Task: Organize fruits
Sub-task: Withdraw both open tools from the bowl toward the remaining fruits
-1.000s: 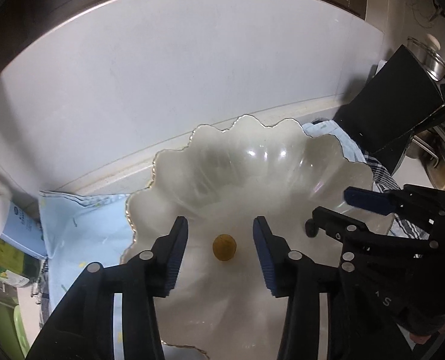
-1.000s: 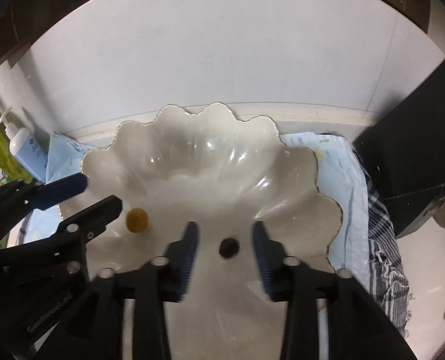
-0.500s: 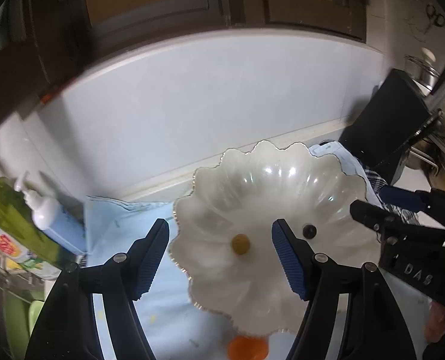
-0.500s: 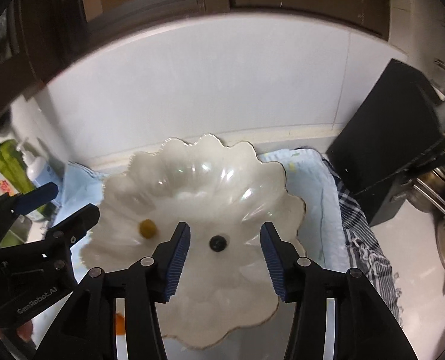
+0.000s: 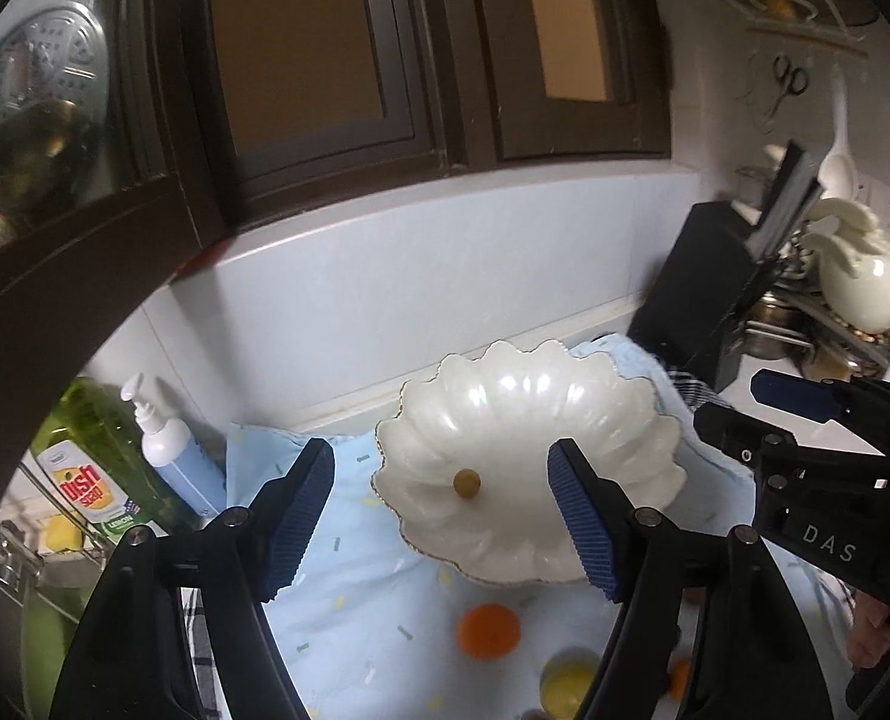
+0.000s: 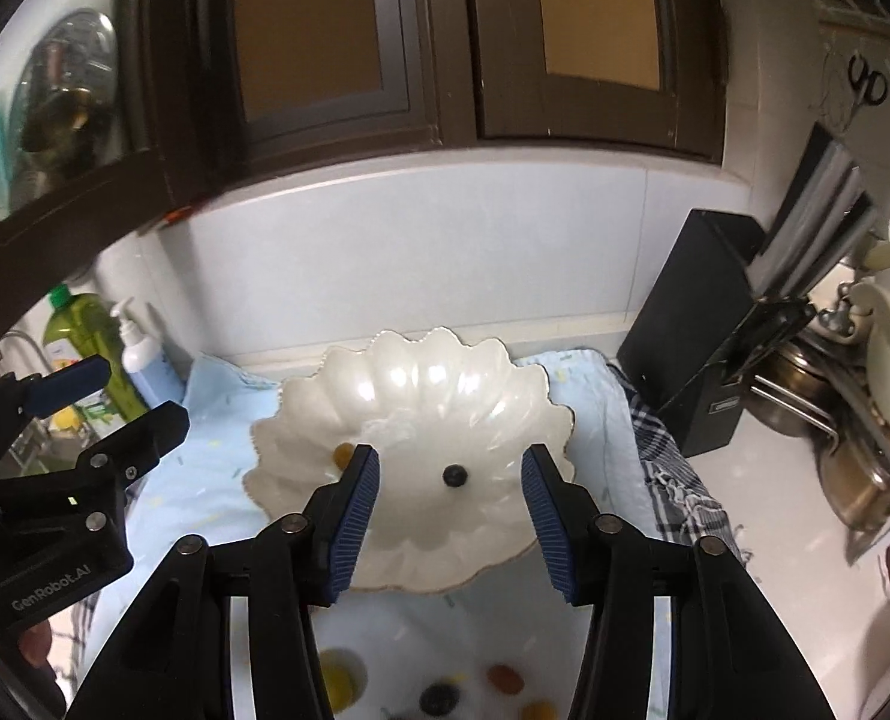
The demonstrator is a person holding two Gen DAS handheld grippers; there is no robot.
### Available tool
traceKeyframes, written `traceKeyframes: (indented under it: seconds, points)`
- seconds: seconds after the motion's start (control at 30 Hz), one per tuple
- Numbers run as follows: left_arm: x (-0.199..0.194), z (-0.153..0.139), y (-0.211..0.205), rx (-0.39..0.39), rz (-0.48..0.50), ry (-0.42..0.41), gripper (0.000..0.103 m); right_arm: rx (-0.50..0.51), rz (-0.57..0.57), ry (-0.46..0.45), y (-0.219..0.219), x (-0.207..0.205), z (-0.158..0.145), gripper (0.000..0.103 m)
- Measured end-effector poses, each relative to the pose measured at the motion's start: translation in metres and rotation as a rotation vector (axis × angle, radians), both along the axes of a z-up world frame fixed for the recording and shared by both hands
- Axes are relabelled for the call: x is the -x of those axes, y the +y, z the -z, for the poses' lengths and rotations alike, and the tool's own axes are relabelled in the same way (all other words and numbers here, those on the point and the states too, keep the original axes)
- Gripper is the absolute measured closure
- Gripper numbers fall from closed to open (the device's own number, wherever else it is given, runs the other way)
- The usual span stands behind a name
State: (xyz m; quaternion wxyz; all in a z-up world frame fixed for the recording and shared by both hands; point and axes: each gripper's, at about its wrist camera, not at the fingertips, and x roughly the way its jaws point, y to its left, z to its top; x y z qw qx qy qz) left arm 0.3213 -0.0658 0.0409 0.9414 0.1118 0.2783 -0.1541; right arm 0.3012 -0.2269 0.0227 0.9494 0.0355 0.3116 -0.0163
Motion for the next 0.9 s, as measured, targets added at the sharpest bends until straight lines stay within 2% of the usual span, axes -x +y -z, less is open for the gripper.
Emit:
traceKeyframes:
  seconds: [0.3, 0.53, 0.63, 0.77, 0.9]
  points:
    - [0.05, -0.012, 0.022, 0.031, 0.02, -0.045, 0.03, 0.023, -0.014, -0.065, 0.015, 0.055, -0.008, 0.046]
    - [0.09, -0.008, 0.037, 0.078, 0.032, -0.062, 0.03, 0.011, -0.038, -0.079, 0.024, 0.089, -0.007, 0.046]
    - [0.103, -0.002, 0.04, 0.072, 0.035, -0.074, 0.03, 0.024, -0.043, -0.076, 0.028, 0.102, -0.001, 0.046]
    - [0.115, 0.011, 0.043, 0.077, 0.025, -0.06, 0.03, 0.037, -0.033, -0.052, 0.029, 0.115, 0.011, 0.046]
    - [0.122, 0.028, 0.045, 0.084, 0.033, -0.006, 0.03, 0.044, -0.023, -0.027, 0.029, 0.125, 0.024, 0.046]
